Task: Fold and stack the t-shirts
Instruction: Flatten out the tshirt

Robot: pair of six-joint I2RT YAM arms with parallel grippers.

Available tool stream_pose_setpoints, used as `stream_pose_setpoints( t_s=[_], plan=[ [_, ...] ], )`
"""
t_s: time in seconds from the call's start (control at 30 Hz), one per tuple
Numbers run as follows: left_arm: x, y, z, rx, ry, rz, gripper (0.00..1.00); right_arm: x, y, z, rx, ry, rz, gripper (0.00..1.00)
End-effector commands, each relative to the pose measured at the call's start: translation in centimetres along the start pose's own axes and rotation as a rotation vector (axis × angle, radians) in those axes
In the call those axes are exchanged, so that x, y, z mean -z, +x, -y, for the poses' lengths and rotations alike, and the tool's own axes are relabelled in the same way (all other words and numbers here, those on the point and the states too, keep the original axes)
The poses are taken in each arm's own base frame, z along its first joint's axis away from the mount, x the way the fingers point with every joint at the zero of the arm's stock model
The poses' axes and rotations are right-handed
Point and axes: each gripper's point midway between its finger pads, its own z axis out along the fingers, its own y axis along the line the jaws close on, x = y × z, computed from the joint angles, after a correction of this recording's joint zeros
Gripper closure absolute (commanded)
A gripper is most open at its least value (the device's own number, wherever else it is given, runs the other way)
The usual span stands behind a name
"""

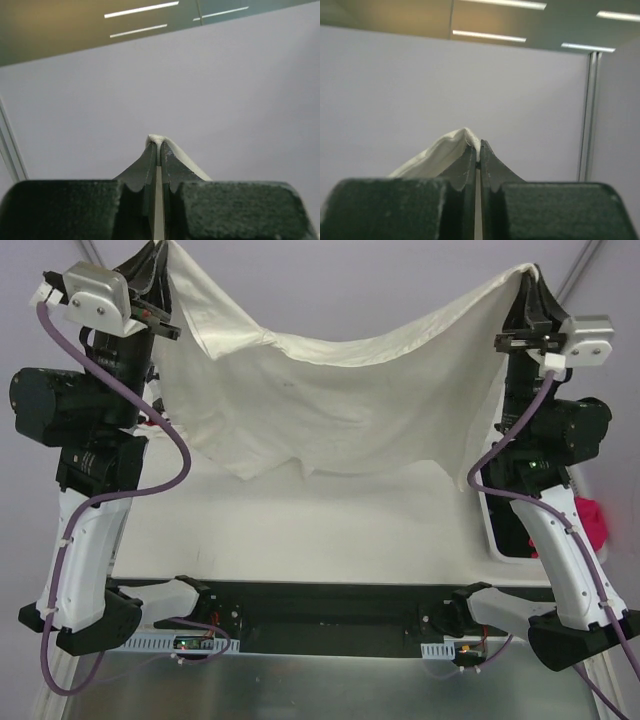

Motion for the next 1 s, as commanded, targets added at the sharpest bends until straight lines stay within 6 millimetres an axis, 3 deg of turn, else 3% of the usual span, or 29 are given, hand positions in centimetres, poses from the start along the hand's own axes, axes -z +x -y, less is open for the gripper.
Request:
stream_pose_setpoints(
  t_s=[0.0, 0.07, 0.33, 0.5, 0.63, 0.73, 0.77, 0.87, 0.9, 0.97],
  plan=[
    [0.7, -8.6, -0.8, -0.110, 0.015, 0.335, 1.00, 0.9, -13.6, 3.4, 0.026, 0.083, 0.492, 0.99],
    [1.1, -10.2, -0.7, -0.129, 0.032, 0.391, 1.00, 1.0, -16.2, 3.8, 0.030, 0.078, 0.557, 0.99],
    [2.8, -15.8, -1.5, -0.139, 0.043, 0.518, 1.00, 2.5, -21.1, 3.8, 0.017, 0.002, 0.663, 0.99],
    [4.3, -18.0, -1.9, -0.119, 0.051, 0.565, 1.00, 3.9, -22.1, 3.6, -0.005, -0.038, 0.687, 0.99],
    [5.0, -18.9, -2.3, -0.121, 0.041, 0.581, 1.00, 4.2, -21.7, 3.4, -0.009, -0.056, 0.665, 0.99],
    [4.3, -17.8, -2.7, -0.145, 0.006, 0.548, 1.00, 2.7, -18.9, 3.1, 0.029, -0.066, 0.501, 0.99],
    [4.0, -17.2, -2.9, -0.143, -0.013, 0.531, 1.00, 1.3, -16.6, 2.5, 0.057, -0.077, 0.397, 0.99],
    [3.2, -15.1, -2.9, -0.160, -0.033, 0.479, 1.00, -1.1, -11.3, 3.4, 0.178, 0.019, 0.200, 0.99],
    [2.8, -14.0, -2.6, -0.158, -0.032, 0.457, 1.00, -2.0, -8.3, 2.8, 0.215, 0.029, 0.138, 0.99],
    [2.3, -12.5, -2.3, -0.160, -0.031, 0.426, 1.00, -2.4, -4.7, 2.8, 0.254, 0.054, 0.054, 0.99]
  ],
)
